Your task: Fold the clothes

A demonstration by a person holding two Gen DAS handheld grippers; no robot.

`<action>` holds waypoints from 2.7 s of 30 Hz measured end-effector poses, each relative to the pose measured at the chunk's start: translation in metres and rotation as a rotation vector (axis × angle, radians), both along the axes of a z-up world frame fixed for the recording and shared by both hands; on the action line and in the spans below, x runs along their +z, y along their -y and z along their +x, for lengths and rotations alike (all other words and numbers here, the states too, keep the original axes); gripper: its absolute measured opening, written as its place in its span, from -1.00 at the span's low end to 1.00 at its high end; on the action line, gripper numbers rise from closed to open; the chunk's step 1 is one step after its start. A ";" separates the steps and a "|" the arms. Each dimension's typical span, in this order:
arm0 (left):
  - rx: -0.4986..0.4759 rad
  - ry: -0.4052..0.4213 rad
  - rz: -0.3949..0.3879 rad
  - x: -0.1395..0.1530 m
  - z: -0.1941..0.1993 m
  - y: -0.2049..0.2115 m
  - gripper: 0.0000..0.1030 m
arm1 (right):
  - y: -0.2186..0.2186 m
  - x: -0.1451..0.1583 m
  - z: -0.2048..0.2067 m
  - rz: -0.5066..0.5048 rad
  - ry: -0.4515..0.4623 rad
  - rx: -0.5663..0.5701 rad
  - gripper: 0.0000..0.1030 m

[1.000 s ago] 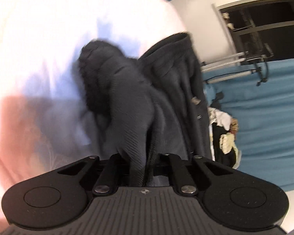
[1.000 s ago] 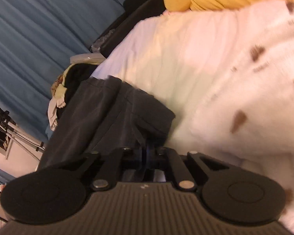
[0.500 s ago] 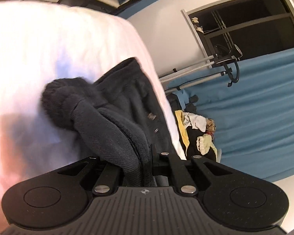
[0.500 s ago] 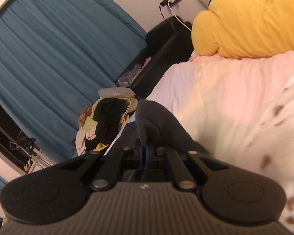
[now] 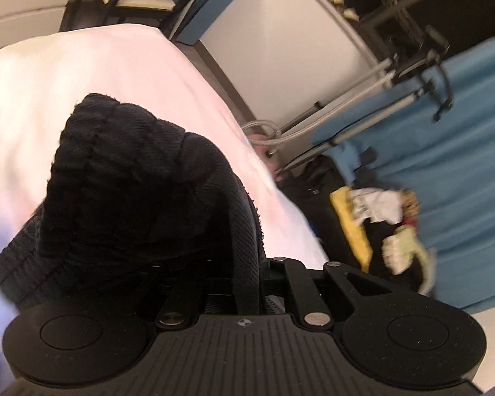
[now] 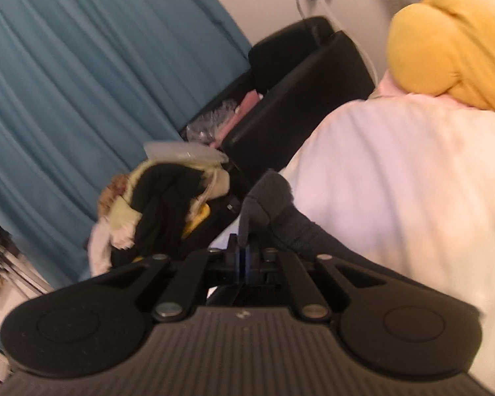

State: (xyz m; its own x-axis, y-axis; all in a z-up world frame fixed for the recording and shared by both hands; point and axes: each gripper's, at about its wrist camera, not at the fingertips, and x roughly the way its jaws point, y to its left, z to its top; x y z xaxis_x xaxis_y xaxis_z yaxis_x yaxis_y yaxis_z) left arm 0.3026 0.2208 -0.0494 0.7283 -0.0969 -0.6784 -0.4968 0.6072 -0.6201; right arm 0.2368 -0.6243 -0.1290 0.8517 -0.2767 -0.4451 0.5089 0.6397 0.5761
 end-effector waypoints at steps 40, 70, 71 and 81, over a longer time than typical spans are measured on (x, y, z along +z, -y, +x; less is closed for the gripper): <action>0.126 0.207 -0.299 -0.099 -0.165 -0.008 0.80 | -0.080 -0.075 -0.142 0.385 0.050 0.100 0.59; 0.170 0.318 -0.050 -0.025 -0.155 -0.002 -0.68 | -0.059 -0.032 -0.115 0.116 0.239 0.113 -0.82; 0.157 0.312 -0.054 -0.019 -0.162 -0.005 -0.68 | -0.058 -0.025 -0.128 0.111 0.230 0.123 -0.82; 0.147 0.145 -0.167 -0.052 -0.224 -0.050 -0.68 | -0.029 -0.078 -0.230 0.324 -0.085 0.144 -0.82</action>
